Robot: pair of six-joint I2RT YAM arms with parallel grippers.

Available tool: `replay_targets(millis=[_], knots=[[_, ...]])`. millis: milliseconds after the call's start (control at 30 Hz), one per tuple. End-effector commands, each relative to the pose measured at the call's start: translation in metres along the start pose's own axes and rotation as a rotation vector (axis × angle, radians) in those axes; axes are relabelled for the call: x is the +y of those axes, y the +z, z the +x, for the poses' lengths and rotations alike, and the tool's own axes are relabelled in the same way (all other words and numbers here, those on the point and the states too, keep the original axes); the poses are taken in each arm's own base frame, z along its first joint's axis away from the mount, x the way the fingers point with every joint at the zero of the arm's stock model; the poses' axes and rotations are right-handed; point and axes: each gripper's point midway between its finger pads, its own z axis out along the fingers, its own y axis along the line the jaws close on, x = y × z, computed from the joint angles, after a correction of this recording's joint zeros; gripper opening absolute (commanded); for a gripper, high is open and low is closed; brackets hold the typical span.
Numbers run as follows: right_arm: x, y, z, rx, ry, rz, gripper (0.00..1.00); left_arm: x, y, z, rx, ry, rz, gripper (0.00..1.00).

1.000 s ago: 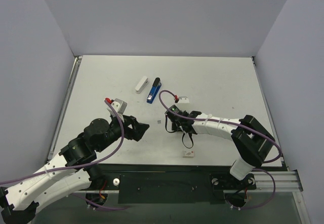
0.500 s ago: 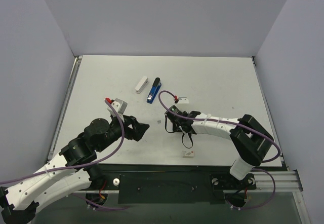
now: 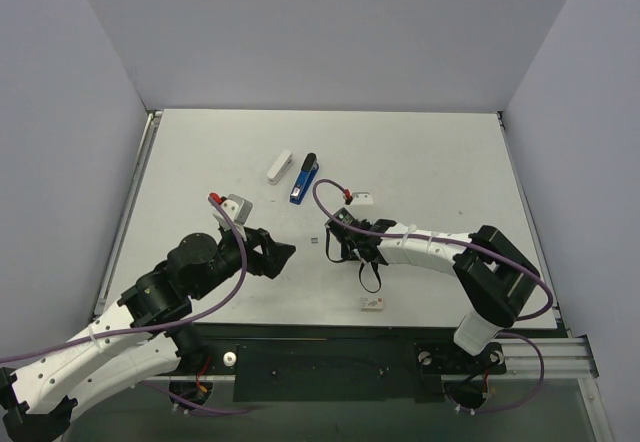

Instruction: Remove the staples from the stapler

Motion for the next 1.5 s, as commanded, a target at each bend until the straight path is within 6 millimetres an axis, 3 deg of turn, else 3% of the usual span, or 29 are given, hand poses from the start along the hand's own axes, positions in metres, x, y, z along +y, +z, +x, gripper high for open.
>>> replay_targets(millis=[0, 200, 333, 500, 667, 1233, 1333, 1467], knots=[[-0.007, -0.009, -0.004, 0.0, 0.0, 0.027, 0.0, -0.01, -0.004, -0.021, -0.057, -0.001, 0.031, 0.85], [-0.005, -0.009, -0.003, 0.029, -0.016, 0.03, 0.0, -0.011, -0.004, -0.021, -0.06, -0.005, 0.036, 0.85], [-0.003, -0.004, 0.004, 0.062, -0.032, 0.034, 0.08, -0.011, -0.005, -0.022, -0.061, -0.005, 0.034, 0.85], [0.0, -0.001, 0.006, 0.074, -0.032, 0.026, 0.26, -0.01, -0.007, -0.023, -0.067, -0.001, 0.031, 0.85], [0.001, -0.002, 0.003, 0.07, -0.031, 0.025, 0.29, -0.009, -0.006, -0.021, -0.063, 0.0, 0.029, 0.85], [0.012, -0.038, -0.04, -0.057, 0.002, -0.035, 0.3, -0.011, -0.003, -0.022, -0.059, -0.001, 0.035, 0.85], [0.024, -0.04, -0.047, -0.057, -0.002, -0.065, 0.31, -0.011, -0.003, -0.023, -0.058, 0.002, 0.033, 0.85], [0.05, -0.036, -0.054, -0.054, -0.018, -0.162, 0.4, -0.011, -0.005, -0.023, -0.053, 0.003, 0.029, 0.85]])
